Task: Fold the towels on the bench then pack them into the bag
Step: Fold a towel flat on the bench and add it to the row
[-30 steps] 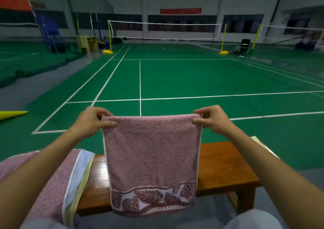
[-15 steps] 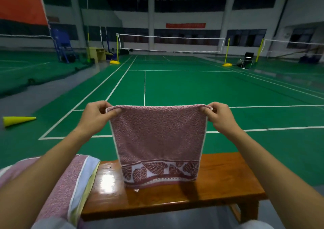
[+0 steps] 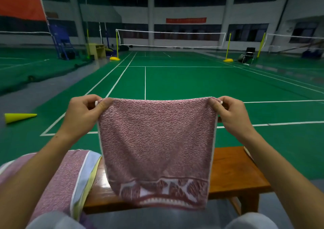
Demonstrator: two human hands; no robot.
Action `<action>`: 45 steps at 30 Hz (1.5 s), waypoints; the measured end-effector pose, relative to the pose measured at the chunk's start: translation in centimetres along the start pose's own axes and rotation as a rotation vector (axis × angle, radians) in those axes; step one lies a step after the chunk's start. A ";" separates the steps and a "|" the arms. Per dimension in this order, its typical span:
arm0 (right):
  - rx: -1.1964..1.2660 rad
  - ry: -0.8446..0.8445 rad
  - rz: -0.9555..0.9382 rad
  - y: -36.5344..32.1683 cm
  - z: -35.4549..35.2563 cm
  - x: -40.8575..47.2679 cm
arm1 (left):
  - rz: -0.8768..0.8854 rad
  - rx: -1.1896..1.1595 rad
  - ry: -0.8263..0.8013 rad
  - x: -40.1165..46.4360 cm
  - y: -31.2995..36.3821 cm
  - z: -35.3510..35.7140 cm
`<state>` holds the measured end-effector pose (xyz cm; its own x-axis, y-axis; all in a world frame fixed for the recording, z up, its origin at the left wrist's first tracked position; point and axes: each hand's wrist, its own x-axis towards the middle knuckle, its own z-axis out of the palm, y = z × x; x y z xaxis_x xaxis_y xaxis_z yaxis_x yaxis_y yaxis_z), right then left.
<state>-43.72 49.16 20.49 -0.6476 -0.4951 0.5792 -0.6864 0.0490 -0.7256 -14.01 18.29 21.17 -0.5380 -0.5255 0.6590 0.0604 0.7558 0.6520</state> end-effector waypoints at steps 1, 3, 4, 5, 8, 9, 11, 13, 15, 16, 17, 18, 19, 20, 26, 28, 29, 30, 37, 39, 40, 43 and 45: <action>-0.014 0.012 0.011 0.8 0.5 0.4 | -0.015 -0.012 -0.012 0.2 -0.5 0.5; -0.036 0.010 0.037 2.9 2.0 1.2 | -0.051 -0.016 -0.030 0.5 -2.1 1.6; -0.042 -0.007 0.054 4.3 2.9 1.6 | -0.075 -0.003 -0.040 0.7 -3.5 2.2; -0.051 -0.035 0.078 6.2 4.0 2.0 | -0.098 0.019 -0.055 0.8 -5.2 3.0; -0.087 -0.122 0.204 12.7 8.2 2.7 | -0.239 0.104 -0.091 0.7 -12.5 5.9; -0.111 -0.149 0.248 15.0 9.8 2.7 | -0.294 0.133 -0.103 0.6 -15.1 7.1; -0.178 -0.188 0.314 19.3 13.4 3.0 | -0.374 0.195 -0.132 0.4 -19.9 9.8; -0.221 -0.232 0.387 23.0 16.8 3.1 | -0.453 0.268 -0.172 0.0 -24.0 12.4; -0.261 -0.277 0.440 26.0 19.6 3.1 | -0.544 0.325 -0.207 -0.6 -27.6 14.5; -0.297 -0.293 0.456 27.2 20.6 3.1 | -0.592 0.341 -0.220 -0.9 -29.0 15.2; -0.335 -0.313 0.466 28.1 21.4 3.1 | -0.632 0.363 -0.233 -1.2 -30.1 15.9; -0.363 -0.324 0.473 28.8 22.0 3.0 | -0.658 0.395 -0.250 -1.6 -30.7 16.4; -0.380 -0.326 0.474 29.2 22.4 3.0 | -0.665 0.439 -0.267 -1.8 -31.0 16.8; -0.387 -0.327 0.481 29.5 22.6 2.8 | -0.665 0.491 -0.281 -1.9 -31.0 17.1; -0.425 -0.259 0.516 27.5 19.9 0.7 | -0.598 0.549 -0.281 -2.6 -27.1 15.7; -0.385 -0.245 0.583 26.2 18.2 -1.1 | -0.560 0.507 -0.306 -3.4 -24.5 15.3; -0.349 -0.250 0.632 25.5 17.3 -2.2 | -0.532 0.498 -0.323 -3.8 -23.1 15.3; -0.308 -0.258 0.685 25.2 16.4 -3.4 | -0.504 0.489 -0.348 -4.3 -21.7 15.4; -0.224 -0.350 0.867 22.3 14.7 -8.7 | -0.375 0.366 -0.504 -8.9 -16.7 18.7; -0.280 -0.401 0.825 22.3 15.0 -8.7 | -0.356 0.328 -0.575 -9.8 -16.8 19.9; -0.306 -0.436 0.819 22.3 15.0 -8.5 | -0.348 0.314 -0.607 -9.9 -16.7 20.4; -0.289 -0.533 0.804 22.1 15.4 -8.2 | -0.322 0.261 -0.722 -9.9 -16.2 21.7; -0.221 -0.546 0.776 21.5 16.0 -8.2 | -0.263 0.267 -0.806 -9.5 -15.5 22.7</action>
<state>-47.83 40.38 -5.85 -0.7414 -0.5880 -0.3234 -0.2159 0.6654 -0.7146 -28.92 20.44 -3.75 -0.9413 -0.3362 -0.0292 -0.2920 0.7682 0.5698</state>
